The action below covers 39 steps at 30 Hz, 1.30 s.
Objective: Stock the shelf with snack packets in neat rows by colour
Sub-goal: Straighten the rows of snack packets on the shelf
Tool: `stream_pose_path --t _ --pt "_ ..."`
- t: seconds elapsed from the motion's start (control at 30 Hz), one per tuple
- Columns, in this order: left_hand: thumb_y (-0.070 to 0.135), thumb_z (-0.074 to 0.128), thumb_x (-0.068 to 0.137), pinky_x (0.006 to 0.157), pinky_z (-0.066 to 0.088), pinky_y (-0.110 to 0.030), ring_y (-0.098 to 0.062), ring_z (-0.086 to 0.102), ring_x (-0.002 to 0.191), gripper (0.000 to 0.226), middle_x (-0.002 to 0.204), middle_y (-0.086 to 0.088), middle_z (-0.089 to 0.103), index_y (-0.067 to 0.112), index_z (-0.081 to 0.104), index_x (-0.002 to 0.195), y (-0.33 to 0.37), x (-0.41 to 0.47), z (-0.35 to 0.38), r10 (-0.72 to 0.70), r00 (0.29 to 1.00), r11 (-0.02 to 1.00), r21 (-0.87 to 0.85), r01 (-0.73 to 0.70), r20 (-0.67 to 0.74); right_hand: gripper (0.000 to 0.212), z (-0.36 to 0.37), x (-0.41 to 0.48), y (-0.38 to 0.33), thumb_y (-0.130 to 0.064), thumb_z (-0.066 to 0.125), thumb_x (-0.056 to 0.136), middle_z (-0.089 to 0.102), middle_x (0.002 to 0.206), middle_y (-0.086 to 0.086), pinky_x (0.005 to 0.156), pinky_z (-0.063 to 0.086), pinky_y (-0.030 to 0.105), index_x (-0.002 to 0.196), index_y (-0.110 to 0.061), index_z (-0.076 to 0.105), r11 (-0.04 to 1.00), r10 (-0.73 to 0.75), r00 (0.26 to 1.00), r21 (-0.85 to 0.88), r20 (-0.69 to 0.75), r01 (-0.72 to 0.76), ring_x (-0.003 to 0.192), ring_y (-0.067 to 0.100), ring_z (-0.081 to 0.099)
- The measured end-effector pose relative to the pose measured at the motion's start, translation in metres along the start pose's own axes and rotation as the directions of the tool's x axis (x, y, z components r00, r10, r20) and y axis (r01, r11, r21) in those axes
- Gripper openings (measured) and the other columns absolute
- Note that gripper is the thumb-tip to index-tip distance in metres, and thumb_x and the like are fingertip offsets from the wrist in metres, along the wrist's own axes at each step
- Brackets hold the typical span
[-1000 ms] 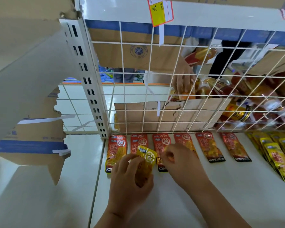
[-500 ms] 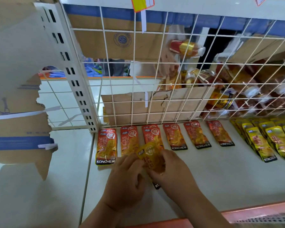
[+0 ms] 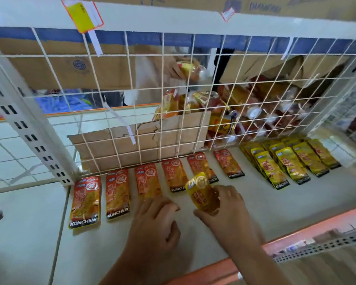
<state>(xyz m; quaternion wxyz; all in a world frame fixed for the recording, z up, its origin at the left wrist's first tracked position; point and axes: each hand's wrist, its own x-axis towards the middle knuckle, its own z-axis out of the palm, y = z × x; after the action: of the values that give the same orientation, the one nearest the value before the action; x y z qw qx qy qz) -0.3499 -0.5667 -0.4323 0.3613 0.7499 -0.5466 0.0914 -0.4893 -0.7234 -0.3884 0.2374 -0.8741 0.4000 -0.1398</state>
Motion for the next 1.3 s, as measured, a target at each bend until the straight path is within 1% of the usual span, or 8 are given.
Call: stream_pose_path --t 0.1,0.3,0.53,0.7,0.8,0.93,1.1,1.3 --pt "0.022 0.063 0.075 0.09 0.045 -0.04 -0.023 0.059 0.103 0.034 0.113 0.003 0.062 0.019 0.067 0.109 0.027 0.023 0.034 0.032 0.999 0.997 -0.068 -0.031 0.016 0.069 -0.03 0.009 0.048 -0.053 0.085 0.067 0.049 0.105 -0.006 0.085 0.047 0.038 0.121 -0.019 0.059 0.997 0.076 0.994 0.019 -0.074 -0.075 0.102 0.023 0.055" --pt "0.027 0.063 0.077 0.096 0.041 -0.039 -0.022 0.058 0.109 0.038 0.116 0.005 0.06 0.025 0.061 0.115 0.096 0.074 0.113 0.073 0.993 0.992 -0.115 -0.062 0.095 0.073 -0.091 0.028 0.153 -0.052 0.086 0.068 0.059 0.112 0.003 0.09 0.049 0.043 0.127 -0.016 0.062 0.978 0.21 0.958 0.031 -0.197 -0.208 0.107 0.027 0.055" --pt "0.027 0.062 0.077 0.094 0.041 -0.038 -0.024 0.056 0.108 0.037 0.116 0.001 0.063 0.019 0.069 0.112 0.155 0.132 0.193 -0.044 0.995 0.994 -0.098 0.053 0.092 0.072 -0.135 0.067 0.246 -0.056 0.083 0.068 0.062 0.109 0.008 0.089 0.049 0.044 0.125 -0.014 0.064 0.969 0.239 0.949 -0.004 -0.207 -0.245 0.103 0.03 0.054" --pt "0.026 0.06 0.08 0.092 0.039 -0.036 -0.021 0.059 0.107 0.034 0.114 0.003 0.064 0.019 0.07 0.112 0.172 0.159 0.219 -0.108 0.991 0.992 -0.053 0.112 0.074 0.077 -0.153 0.103 0.291 -0.058 0.08 0.071 0.063 0.118 0.011 0.094 0.049 0.047 0.129 -0.011 0.063 0.968 0.249 0.942 0.038 -0.226 -0.247 0.111 0.034 0.055" --pt "0.026 0.059 0.081 0.096 0.038 -0.034 -0.015 0.052 0.11 0.032 0.115 0.006 0.063 0.021 0.07 0.111 0.178 0.161 0.223 -0.157 0.984 0.986 -0.049 0.161 0.079 0.074 -0.168 0.124 0.32 -0.07 0.069 0.071 0.065 0.11 0.008 0.086 0.054 0.048 0.123 -0.018 0.062 0.95 0.311 0.924 0.06 -0.222 -0.305 0.103 0.034 0.061" --pt "0.019 0.072 0.079 0.098 0.04 -0.035 -0.002 0.043 0.111 0.032 0.118 0.011 0.061 0.023 0.071 0.111 0.176 0.163 0.227 -0.224 0.973 0.973 -0.045 0.227 0.058 0.062 -0.193 0.152 0.347 -0.049 0.075 0.081 0.064 0.119 0.011 0.088 0.052 0.043 0.133 -0.019 0.057 0.94 0.335 0.912 0.013 -0.238 -0.342 0.11 0.035 0.06" --pt "0.023 0.075 0.078 0.099 0.046 -0.051 -0.013 0.049 0.111 0.032 0.117 0.015 0.057 0.026 0.07 0.109 0.175 0.163 0.233 -0.277 0.958 0.961 -0.001 0.277 0.069 0.047 -0.204 0.173 0.364 -0.046 0.072 0.078 0.068 0.107 0.007 0.078 0.047 0.036 0.121 -0.026 0.066 0.948 0.297 0.912 -0.031 -0.284 -0.318 0.099 0.032 0.062" --pt "0.037 0.06 0.079 0.099 0.046 -0.054 -0.019 0.053 0.111 0.034 0.116 0.009 0.061 0.023 0.071 0.109 0.172 0.163 0.236 -0.265 0.962 0.964 0.009 0.265 0.069 0.044 -0.199 0.183 0.369 -0.049 0.071 0.08 0.069 0.105 0.007 0.086 0.054 0.04 0.12 -0.029 0.067 0.933 0.334 0.917 -0.061 -0.216 -0.354 0.101 0.031 0.062"
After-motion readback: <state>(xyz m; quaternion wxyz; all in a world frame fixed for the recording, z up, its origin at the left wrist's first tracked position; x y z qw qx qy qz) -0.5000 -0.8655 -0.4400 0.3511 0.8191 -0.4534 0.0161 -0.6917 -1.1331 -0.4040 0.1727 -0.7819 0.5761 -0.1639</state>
